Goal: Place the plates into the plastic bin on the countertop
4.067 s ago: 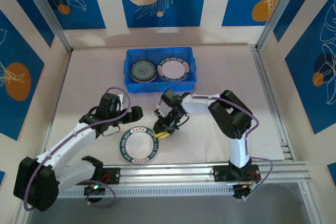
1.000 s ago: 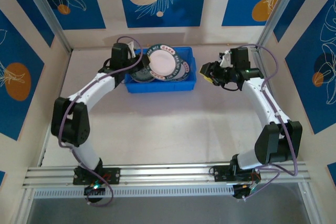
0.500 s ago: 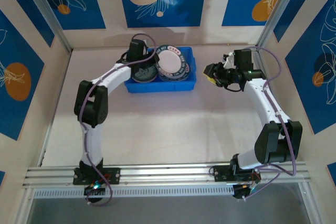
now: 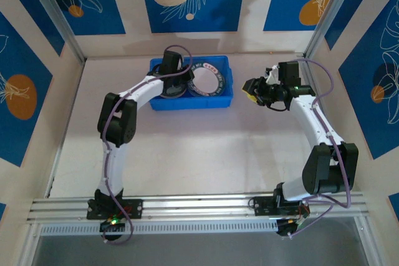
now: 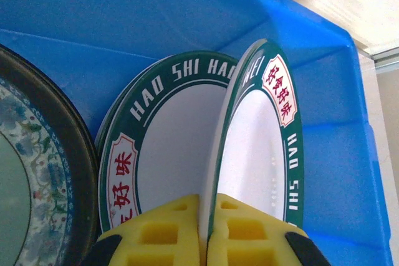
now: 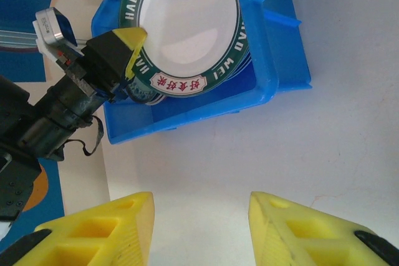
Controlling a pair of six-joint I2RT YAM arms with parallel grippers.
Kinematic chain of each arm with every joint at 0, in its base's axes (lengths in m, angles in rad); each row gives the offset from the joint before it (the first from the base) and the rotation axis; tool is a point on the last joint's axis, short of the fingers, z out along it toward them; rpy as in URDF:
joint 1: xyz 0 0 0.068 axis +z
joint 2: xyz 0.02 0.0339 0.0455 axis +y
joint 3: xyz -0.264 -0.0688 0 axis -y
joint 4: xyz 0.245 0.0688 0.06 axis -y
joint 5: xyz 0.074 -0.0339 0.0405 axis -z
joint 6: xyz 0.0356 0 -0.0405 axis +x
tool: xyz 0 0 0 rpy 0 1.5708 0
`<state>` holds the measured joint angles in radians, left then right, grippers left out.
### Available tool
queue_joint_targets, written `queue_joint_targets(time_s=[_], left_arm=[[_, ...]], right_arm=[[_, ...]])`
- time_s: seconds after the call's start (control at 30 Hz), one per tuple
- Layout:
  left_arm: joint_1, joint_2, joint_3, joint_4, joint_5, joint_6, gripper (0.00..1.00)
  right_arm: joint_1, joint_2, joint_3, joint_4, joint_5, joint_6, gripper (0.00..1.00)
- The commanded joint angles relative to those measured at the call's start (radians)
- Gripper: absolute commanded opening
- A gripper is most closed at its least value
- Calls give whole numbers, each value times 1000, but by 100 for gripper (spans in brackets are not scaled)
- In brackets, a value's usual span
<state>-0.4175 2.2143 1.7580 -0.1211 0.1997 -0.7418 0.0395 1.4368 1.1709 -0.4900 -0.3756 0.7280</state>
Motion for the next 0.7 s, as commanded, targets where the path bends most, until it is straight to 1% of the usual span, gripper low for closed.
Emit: queue_joint_targets(time_s=[0.0,0.13,0.23,0.27,0.33,0.4,0.5,0.57,0.67], left_arm=[[-9,12,47,7,-5,-20,0],[-12,37,74,-20,-3,-21,0],[-14,59,115,-76,-14,-13,0],[-13,66,129,-91,-18,-9,5],[-15,82,159,-127,-27,-1,22],[-17,96,185,-156,-37,7,32],[-19,114,222,-200,-57,27,40],[-20,121,236,-219,-65,39,41],[-21,126,253,-256,-86,54,45]], right_arm=[[-7,-2,-20,16,-38,6,45],[-6,7,-29,22,-43,4,45],[-6,12,-35,22,-41,1,45],[-7,14,-37,23,-39,-2,45],[-4,19,-40,24,-38,-4,45],[-2,23,-42,22,-32,-8,45],[-1,23,-46,23,-20,-12,45],[0,22,-56,33,-14,-9,45],[2,29,-69,41,-14,-8,45]])
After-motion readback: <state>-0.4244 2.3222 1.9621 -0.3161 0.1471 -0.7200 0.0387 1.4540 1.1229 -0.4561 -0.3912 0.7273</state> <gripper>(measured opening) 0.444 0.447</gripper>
